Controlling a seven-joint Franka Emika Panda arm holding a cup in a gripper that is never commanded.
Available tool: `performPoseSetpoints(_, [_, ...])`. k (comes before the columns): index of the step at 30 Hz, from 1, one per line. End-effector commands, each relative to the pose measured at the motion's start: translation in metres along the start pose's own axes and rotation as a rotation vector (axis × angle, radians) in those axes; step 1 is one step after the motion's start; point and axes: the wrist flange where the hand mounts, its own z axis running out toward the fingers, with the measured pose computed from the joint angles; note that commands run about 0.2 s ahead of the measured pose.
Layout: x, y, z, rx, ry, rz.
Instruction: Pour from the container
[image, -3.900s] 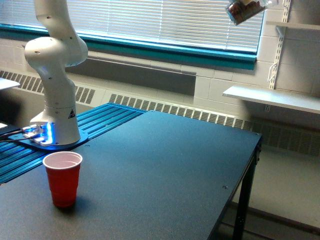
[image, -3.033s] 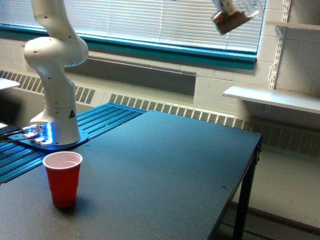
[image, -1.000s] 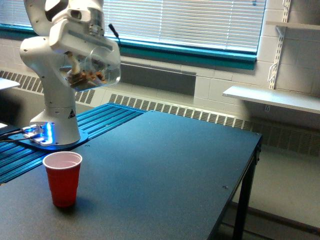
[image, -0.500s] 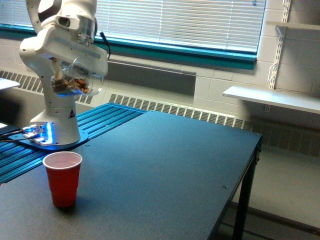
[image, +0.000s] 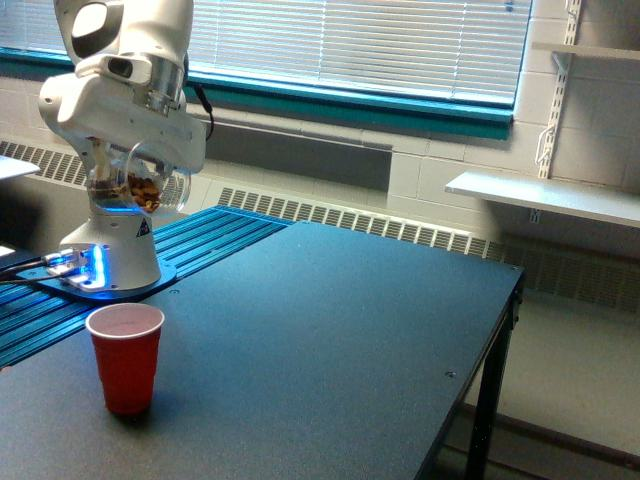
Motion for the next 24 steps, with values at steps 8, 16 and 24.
performPoseSetpoints(8, [-0.018,0.008,0.024,-0.085,-0.06,0.057])
performPoseSetpoints(16, [-0.021,0.012,0.032,-0.135,-0.073,0.074])
performPoseSetpoints(24, [-0.026,0.014,0.04,-0.175,-0.091,0.08])
